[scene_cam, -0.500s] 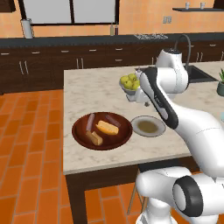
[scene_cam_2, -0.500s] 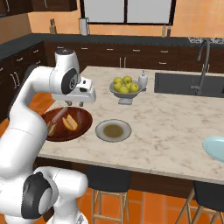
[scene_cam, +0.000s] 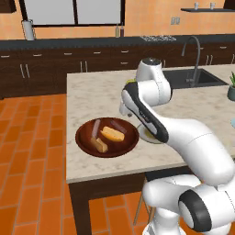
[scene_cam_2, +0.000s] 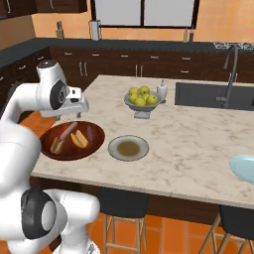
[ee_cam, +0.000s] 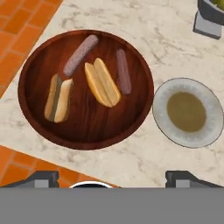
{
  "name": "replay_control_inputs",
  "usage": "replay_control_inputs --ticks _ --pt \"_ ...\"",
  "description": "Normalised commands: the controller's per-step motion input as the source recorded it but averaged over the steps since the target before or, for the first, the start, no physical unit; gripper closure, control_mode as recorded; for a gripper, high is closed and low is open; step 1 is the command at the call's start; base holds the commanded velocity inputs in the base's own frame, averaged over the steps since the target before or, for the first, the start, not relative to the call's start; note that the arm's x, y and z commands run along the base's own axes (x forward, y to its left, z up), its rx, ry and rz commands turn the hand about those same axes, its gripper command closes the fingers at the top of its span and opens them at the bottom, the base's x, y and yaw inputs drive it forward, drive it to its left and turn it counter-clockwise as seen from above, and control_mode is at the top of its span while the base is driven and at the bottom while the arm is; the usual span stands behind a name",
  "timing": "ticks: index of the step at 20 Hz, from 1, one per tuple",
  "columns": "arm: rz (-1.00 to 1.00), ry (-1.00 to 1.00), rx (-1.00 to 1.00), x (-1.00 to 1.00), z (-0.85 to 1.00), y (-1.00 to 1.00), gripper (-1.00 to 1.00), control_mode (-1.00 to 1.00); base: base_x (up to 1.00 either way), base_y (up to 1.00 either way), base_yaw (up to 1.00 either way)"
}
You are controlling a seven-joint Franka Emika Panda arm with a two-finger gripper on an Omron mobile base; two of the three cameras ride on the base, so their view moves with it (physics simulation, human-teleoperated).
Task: Place one bun and one sausage from the bowl on each plate.
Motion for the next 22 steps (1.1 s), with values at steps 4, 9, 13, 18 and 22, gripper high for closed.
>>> replay_control_inputs --ticks 4,9,13,18,22 --pt "0.29 -0.01 -0.09 0.56 -0.79 0.7 -1.0 -1.0 0.0 0.0 0.0" --pt "0.11 0.03 -0.08 0.61 -0.84 0.16 -1.0 -1.0 0.0 0.0 0.0" --pt "0.01 0.0 -0.08 0.37 -0.86 -0.08 -1.0 -1.0 0.0 0.0 0.0" --pt "0.01 0.02 0.0 0.37 -0.35 0.11 -1.0 -1.0 0.0 0.0 0.0" --pt "0.0 0.02 0.0 0.37 -0.26 0.09 -1.0 -1.0 0.0 0.0 0.0"
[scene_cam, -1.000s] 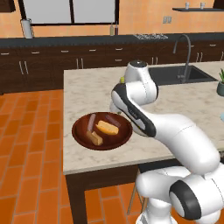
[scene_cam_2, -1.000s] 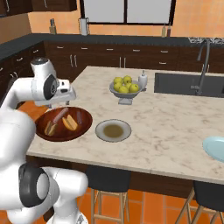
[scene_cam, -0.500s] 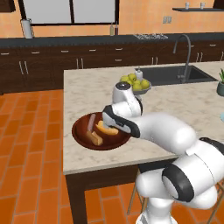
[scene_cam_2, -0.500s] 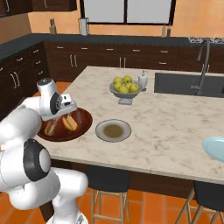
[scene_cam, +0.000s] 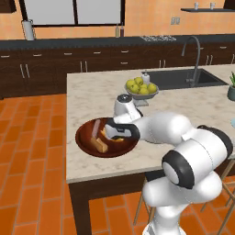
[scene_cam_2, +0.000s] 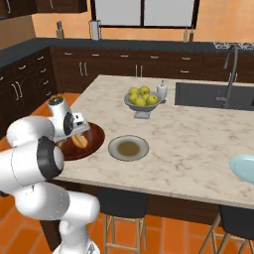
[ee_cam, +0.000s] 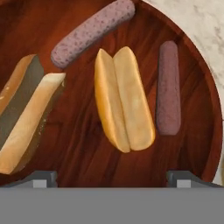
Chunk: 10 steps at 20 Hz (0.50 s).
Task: Place one bun and one sausage from the bowl on each plate.
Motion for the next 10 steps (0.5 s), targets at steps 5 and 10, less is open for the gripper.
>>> replay_control_inputs --ticks 5,10 --pt "0.0 0.07 0.0 0.27 -0.41 0.0 -1.0 -1.0 0.0 0.0 0.0" --pt "0.0 0.01 -0.01 0.38 -0.46 0.0 -1.0 -1.0 0.0 0.0 0.0"
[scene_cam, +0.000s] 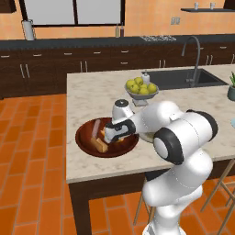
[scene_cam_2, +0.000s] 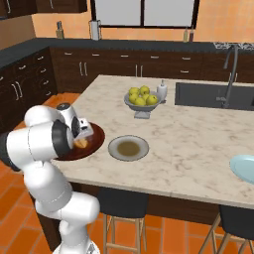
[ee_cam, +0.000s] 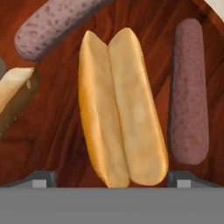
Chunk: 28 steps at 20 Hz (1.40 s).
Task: Place one bun and one sausage from the bowl on each plate.
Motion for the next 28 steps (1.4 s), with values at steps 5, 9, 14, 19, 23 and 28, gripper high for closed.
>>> replay_control_inputs --ticks 5,9,14,19,23,28 --pt "0.0 0.0 0.0 0.27 -0.25 0.0 -1.0 -1.0 0.0 0.0 0.0" --pt "-0.01 0.0 0.0 0.02 -0.16 0.0 -1.0 -1.0 0.0 0.0 0.0" --pt "-0.04 0.0 0.0 0.0 -0.11 0.0 1.0 -1.0 0.0 0.0 0.0" --pt "-0.04 0.0 0.0 -0.05 0.15 0.0 1.0 -1.0 0.0 0.0 0.0" --pt "-0.1 -0.06 -0.01 -0.39 0.66 -0.08 1.0 -1.0 0.0 0.0 0.0" --pt "-0.24 -0.13 0.04 -0.34 0.7 -0.74 1.0 -1.0 0.0 0.0 0.0"
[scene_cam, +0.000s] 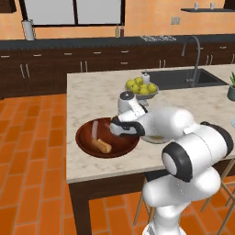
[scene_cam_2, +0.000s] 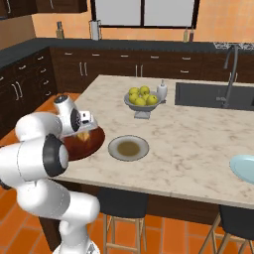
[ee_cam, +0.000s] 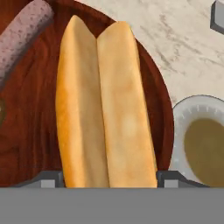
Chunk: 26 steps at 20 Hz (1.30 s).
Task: Place one bun and one sausage from the bowl on each plate.
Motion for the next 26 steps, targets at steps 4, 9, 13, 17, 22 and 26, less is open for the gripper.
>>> replay_control_inputs --ticks 4,9,13,17,22,26 --pt "-0.35 -0.01 0.23 -0.13 0.65 -1.0 1.0 -1.0 0.0 0.0 0.0" --pt "-0.33 0.01 0.29 0.0 0.22 -1.0 1.0 -1.0 0.0 0.0 0.0" --pt "-0.21 0.0 0.17 0.0 -0.09 -1.0 1.0 -1.0 0.0 0.0 0.0" --pt "-0.14 0.01 0.02 0.02 -0.19 -0.98 1.0 -1.0 0.0 0.0 0.0" --pt "0.01 0.0 -0.09 0.07 -0.61 -0.42 1.0 -1.0 0.0 0.0 0.0" --pt "0.13 -0.02 0.0 0.03 -0.2 -0.07 1.0 -1.0 0.0 0.0 0.0"
